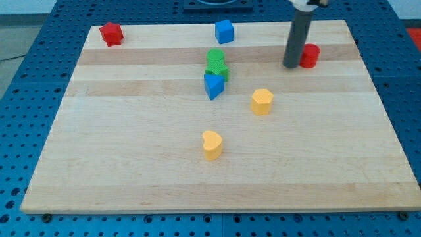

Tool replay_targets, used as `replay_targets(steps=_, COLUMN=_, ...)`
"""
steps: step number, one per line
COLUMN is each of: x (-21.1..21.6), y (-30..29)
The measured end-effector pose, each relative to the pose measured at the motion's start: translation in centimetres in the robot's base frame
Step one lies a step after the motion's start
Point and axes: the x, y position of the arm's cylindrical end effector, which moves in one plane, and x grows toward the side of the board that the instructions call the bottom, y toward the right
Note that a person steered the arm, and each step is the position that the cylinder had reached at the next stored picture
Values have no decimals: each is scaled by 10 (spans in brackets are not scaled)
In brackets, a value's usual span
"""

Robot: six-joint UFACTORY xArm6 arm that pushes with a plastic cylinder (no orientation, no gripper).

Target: Move red circle towards top right

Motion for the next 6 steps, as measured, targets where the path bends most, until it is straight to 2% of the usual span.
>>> replay_targets(steps=2, x=16, y=22)
replay_targets(steps=4, x=12, y=83)
replay_targets(steps=5, x=-39, y=95)
replay_targets(steps=6, x=-15, y=88)
